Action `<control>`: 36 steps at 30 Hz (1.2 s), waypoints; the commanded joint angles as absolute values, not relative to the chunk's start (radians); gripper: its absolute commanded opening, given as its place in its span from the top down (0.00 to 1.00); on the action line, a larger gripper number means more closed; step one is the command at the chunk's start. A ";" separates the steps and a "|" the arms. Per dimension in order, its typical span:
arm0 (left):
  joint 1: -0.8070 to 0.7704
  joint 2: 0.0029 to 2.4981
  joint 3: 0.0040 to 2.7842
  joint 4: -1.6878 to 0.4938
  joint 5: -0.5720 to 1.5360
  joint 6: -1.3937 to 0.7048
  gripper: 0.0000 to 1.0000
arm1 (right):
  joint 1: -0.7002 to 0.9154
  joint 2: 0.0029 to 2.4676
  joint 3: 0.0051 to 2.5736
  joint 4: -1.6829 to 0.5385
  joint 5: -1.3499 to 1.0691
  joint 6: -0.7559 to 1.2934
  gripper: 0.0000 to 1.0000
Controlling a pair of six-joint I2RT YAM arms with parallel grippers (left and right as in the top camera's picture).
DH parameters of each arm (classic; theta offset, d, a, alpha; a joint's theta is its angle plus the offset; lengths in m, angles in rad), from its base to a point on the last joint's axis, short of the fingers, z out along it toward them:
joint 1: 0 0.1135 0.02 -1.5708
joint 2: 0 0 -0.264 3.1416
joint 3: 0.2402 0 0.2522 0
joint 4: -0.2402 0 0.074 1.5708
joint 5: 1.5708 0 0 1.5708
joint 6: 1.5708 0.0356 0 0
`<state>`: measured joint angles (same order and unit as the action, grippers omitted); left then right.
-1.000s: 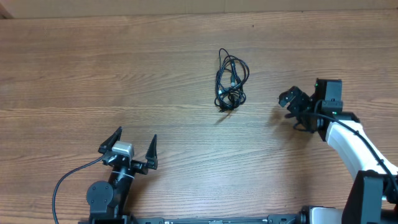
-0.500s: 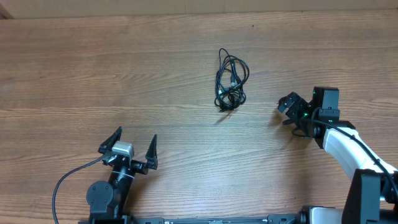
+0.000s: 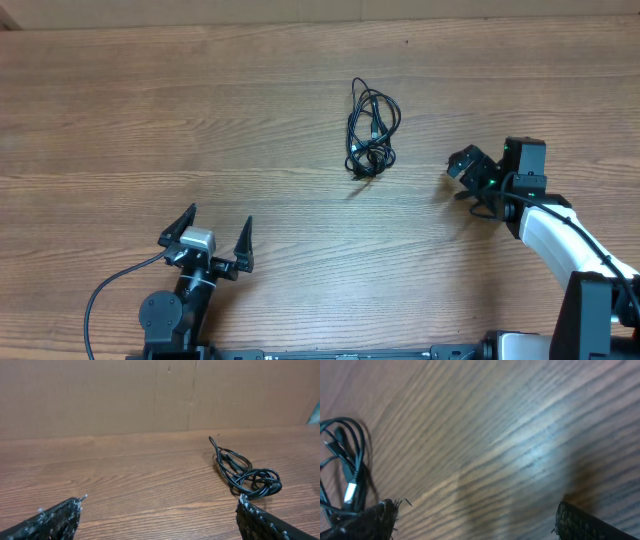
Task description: Untangle cables
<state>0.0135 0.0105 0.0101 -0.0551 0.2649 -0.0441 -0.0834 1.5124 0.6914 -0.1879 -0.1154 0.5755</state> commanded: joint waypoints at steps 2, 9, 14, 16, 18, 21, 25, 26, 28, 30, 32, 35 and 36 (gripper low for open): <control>0.017 0.006 0.005 -0.052 0.259 -0.022 0.01 | -0.080 1.517 0.680 -0.139 -0.105 0.568 0.00; 0.017 0.006 0.005 -0.052 0.259 -0.022 0.00 | -0.080 1.517 0.702 -0.047 -0.106 0.549 0.00; 0.017 0.006 0.005 -0.052 0.259 -0.022 0.00 | -0.080 1.517 0.702 -0.007 -0.154 0.550 0.00; 0.017 0.006 0.005 -0.052 0.260 -0.022 0.00 | -0.080 1.517 0.702 -0.007 -0.154 0.550 0.00; 0.017 0.006 0.005 -0.052 0.259 -0.022 0.00 | -0.080 1.517 0.702 -0.001 -0.155 0.550 0.00; 0.017 0.006 0.005 -0.052 0.259 -0.022 0.01 | -0.079 1.517 0.702 0.030 -0.165 0.550 0.29; 0.017 0.006 0.005 -0.052 0.259 -0.022 0.01 | -0.078 1.517 0.702 0.102 -0.257 0.550 0.61; 0.017 0.006 0.005 -0.052 0.260 -0.022 0.00 | -0.078 1.517 0.702 0.125 -0.282 0.550 0.64; 0.017 0.006 0.005 -0.052 0.260 -0.022 0.00 | -0.078 1.517 0.702 0.155 -0.316 0.550 0.65; 0.017 0.006 0.005 -0.052 0.260 -0.022 0.00 | -0.078 1.517 0.702 0.169 -0.320 0.564 0.65; 0.017 0.006 0.005 -0.052 0.259 -0.022 0.00 | -0.078 1.517 0.702 0.171 -0.320 0.611 0.65; 0.017 0.006 0.005 -0.052 0.259 -0.022 0.00 | -0.078 1.517 0.702 0.171 -0.320 0.629 0.65; 0.017 0.006 0.005 -0.052 0.259 -0.022 0.00 | -0.078 1.517 0.702 0.171 -0.320 0.629 0.65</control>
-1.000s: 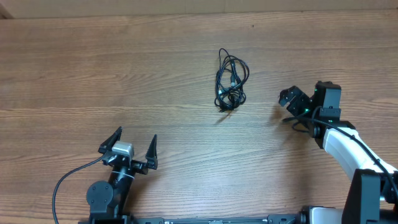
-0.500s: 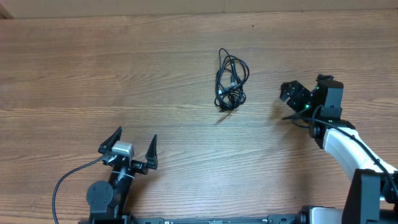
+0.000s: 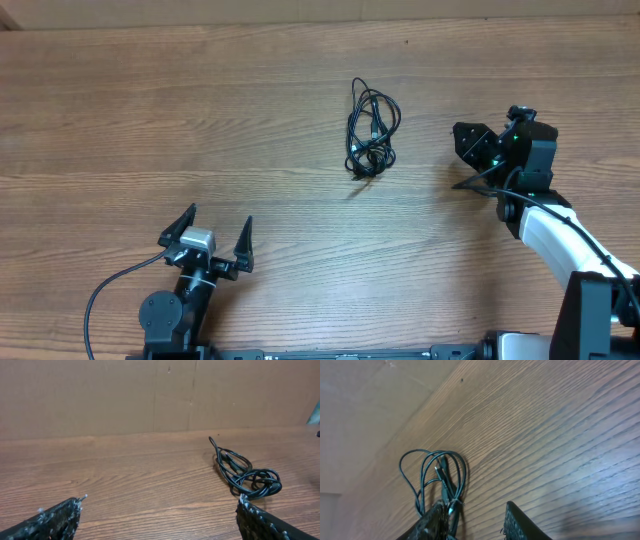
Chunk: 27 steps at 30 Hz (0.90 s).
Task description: Untangle cables
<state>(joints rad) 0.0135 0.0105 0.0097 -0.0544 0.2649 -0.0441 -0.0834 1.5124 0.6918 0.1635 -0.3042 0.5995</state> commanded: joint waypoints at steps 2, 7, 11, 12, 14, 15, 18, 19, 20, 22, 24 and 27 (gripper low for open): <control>0.017 0.006 0.005 -0.052 0.259 -0.022 0.01 | -0.078 1.517 0.702 0.171 -0.320 0.629 0.66; 0.017 0.006 0.005 -0.052 0.259 -0.022 0.00 | -0.078 1.517 0.702 0.171 -0.343 0.629 0.66; 0.017 0.006 0.005 -0.052 0.260 -0.022 0.00 | -0.078 1.517 0.702 0.171 -0.343 0.629 0.66; 0.017 0.006 0.005 -0.052 0.259 -0.022 0.00 | -0.078 1.517 0.702 0.171 -0.343 0.629 0.66; 0.017 0.006 0.005 -0.052 0.259 -0.022 0.00 | -0.078 1.517 0.702 0.171 -0.343 0.629 0.66; 0.017 0.006 0.005 -0.052 0.259 -0.022 0.00 | -0.078 1.517 0.702 0.171 -0.343 0.629 0.66; 0.017 0.006 0.005 -0.053 0.259 -0.022 0.00 | -0.078 1.517 0.702 0.171 -0.343 0.629 0.66; 0.017 0.006 0.005 -0.052 0.259 -0.022 0.00 | -0.078 1.517 0.702 0.171 -0.343 0.629 0.66; 0.017 0.006 0.005 -0.052 0.259 -0.022 0.01 | -0.078 1.517 0.702 0.171 -0.343 0.629 0.66; 0.017 0.006 0.005 -0.052 0.259 -0.022 0.00 | -0.078 1.517 0.702 0.171 -0.343 0.629 0.66; 0.017 0.006 0.005 -0.052 0.259 -0.022 0.01 | -0.078 1.517 0.702 0.171 -0.343 0.629 0.66; 0.017 0.006 0.005 -0.052 0.260 -0.022 0.00 | -0.078 1.517 0.702 0.171 -0.343 0.629 0.66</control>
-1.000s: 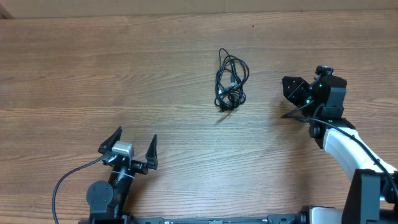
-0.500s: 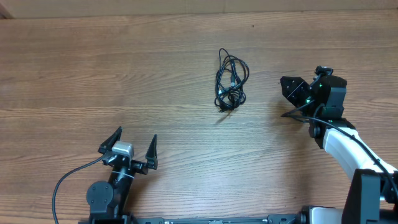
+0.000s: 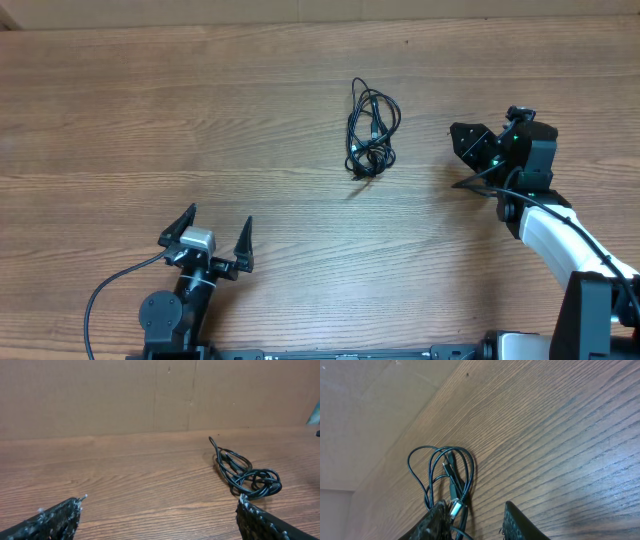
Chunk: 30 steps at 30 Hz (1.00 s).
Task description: Untangle cables
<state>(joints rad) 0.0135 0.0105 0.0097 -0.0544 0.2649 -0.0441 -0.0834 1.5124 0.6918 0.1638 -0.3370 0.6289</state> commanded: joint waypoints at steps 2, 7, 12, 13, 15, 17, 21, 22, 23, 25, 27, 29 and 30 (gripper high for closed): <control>0.017 0.006 0.005 -0.052 0.259 -0.022 0.00 | -0.078 1.517 0.702 0.171 -0.343 0.629 0.66; 0.017 0.006 0.005 -0.052 0.259 -0.022 0.01 | -0.078 1.517 0.702 0.171 -0.343 0.629 0.66; 0.017 0.006 0.005 -0.052 0.259 -0.022 0.00 | -0.076 1.517 0.702 0.177 -0.374 0.629 0.70; 0.017 0.006 0.005 -0.052 0.259 -0.022 0.00 | -0.071 1.517 0.702 0.184 -0.386 0.629 0.70; 0.017 0.006 0.005 -0.052 0.260 -0.022 0.01 | -0.054 1.517 0.702 0.196 -0.390 0.628 0.68; 0.017 0.006 0.005 -0.052 0.259 -0.022 0.00 | -0.026 1.517 0.702 0.201 -0.391 0.605 0.65; 0.017 0.006 0.005 -0.052 0.259 -0.022 0.01 | 0.047 1.517 0.703 0.202 -0.382 0.567 0.63; 0.017 0.006 0.005 -0.052 0.260 -0.022 0.01 | 0.069 1.517 0.708 0.200 -0.374 0.559 0.62; 0.017 0.006 0.005 -0.052 0.259 -0.022 0.01 | 0.082 1.517 0.712 0.200 -0.371 0.543 0.62; 0.017 0.006 0.005 -0.052 0.260 -0.022 0.01 | 0.109 1.517 0.724 0.200 -0.368 0.501 0.61; 0.017 0.006 0.005 -0.052 0.259 -0.022 0.00 | 0.124 1.517 0.730 0.199 -0.368 0.487 0.61; 0.017 0.006 0.005 -0.052 0.259 -0.022 0.00 | 0.130 1.517 0.730 0.196 -0.368 0.488 0.61; 0.017 0.006 0.005 -0.052 0.259 -0.022 0.01 | 0.132 1.517 0.730 0.193 -0.368 0.488 0.61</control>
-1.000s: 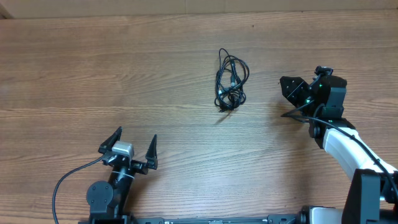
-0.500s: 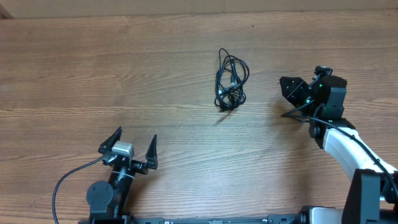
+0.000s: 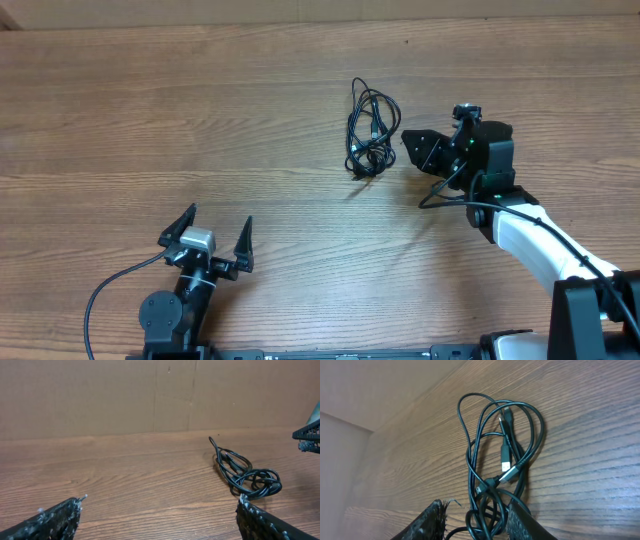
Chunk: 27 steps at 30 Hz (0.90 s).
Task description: Untangle cables
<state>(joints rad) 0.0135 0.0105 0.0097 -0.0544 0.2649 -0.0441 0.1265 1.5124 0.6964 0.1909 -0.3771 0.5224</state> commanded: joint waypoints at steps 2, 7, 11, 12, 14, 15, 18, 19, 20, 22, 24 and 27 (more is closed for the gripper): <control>0.017 0.007 0.005 -0.052 0.260 -0.022 0.00 | 0.135 1.517 0.730 0.187 -0.368 0.488 0.61; 0.017 0.007 0.005 -0.052 0.259 -0.022 0.00 | 0.168 1.522 0.730 0.176 -0.368 0.497 0.62; 0.017 0.006 0.005 -0.052 0.260 -0.022 0.00 | 0.204 1.556 0.730 0.180 -0.315 0.503 0.62; 0.017 0.007 0.005 -0.052 0.260 -0.022 0.01 | 0.212 1.570 0.730 0.188 -0.300 0.524 0.62; 0.017 0.006 0.005 -0.052 0.260 -0.022 0.01 | 0.218 1.590 0.730 0.212 -0.300 0.558 0.62; 0.017 0.006 0.005 -0.051 0.260 -0.022 0.01 | 0.219 1.595 0.730 0.217 -0.300 0.577 0.62; 0.017 0.006 0.005 -0.052 0.260 -0.022 0.00 | 0.219 1.612 0.730 0.231 -0.300 0.599 0.62; 0.017 0.007 0.005 -0.052 0.259 -0.022 0.00 | 0.219 1.618 0.730 0.235 -0.300 0.599 0.62; 0.017 0.006 0.005 -0.052 0.259 -0.022 0.00 | 0.219 1.625 0.730 0.238 -0.300 0.599 0.62; 0.017 0.006 0.005 -0.033 0.232 -0.014 0.00 | 0.218 1.629 0.730 0.238 -0.300 0.599 0.61; 0.019 0.006 0.005 0.036 0.229 -0.014 0.01 | 0.217 1.629 0.730 0.239 -0.299 0.598 0.61; 0.019 0.006 0.024 0.146 0.240 -0.018 0.01 | 0.218 1.629 0.730 0.239 -0.296 0.598 0.61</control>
<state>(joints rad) 0.0139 0.0113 0.0086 0.1051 0.2501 -0.0402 0.2176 1.6226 0.7010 0.2302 -0.3073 0.5896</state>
